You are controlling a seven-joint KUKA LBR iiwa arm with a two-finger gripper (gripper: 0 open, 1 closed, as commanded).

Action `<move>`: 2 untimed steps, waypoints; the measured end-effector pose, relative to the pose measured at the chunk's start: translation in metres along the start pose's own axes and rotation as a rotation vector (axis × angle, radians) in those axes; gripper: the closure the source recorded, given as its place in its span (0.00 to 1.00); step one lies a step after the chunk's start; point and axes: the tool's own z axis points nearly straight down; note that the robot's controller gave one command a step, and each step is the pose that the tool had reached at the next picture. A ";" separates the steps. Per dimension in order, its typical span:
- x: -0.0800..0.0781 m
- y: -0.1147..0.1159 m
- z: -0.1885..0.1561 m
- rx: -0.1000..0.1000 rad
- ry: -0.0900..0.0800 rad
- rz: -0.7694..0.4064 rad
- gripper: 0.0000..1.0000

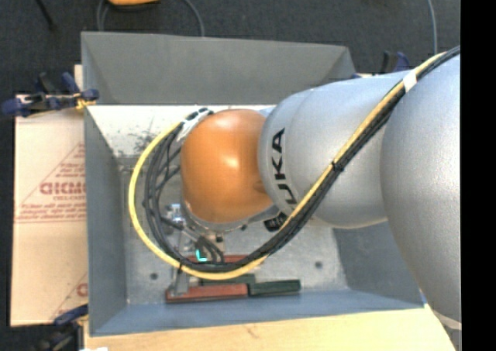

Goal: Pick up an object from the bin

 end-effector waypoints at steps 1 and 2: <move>-0.002 -0.001 -0.003 -0.002 -0.006 0.003 0.00; -0.002 -0.048 0.028 0.001 -0.007 -0.107 0.00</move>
Offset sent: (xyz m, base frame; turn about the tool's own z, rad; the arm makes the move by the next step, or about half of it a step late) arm 0.0017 -0.0580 -0.0353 -0.1300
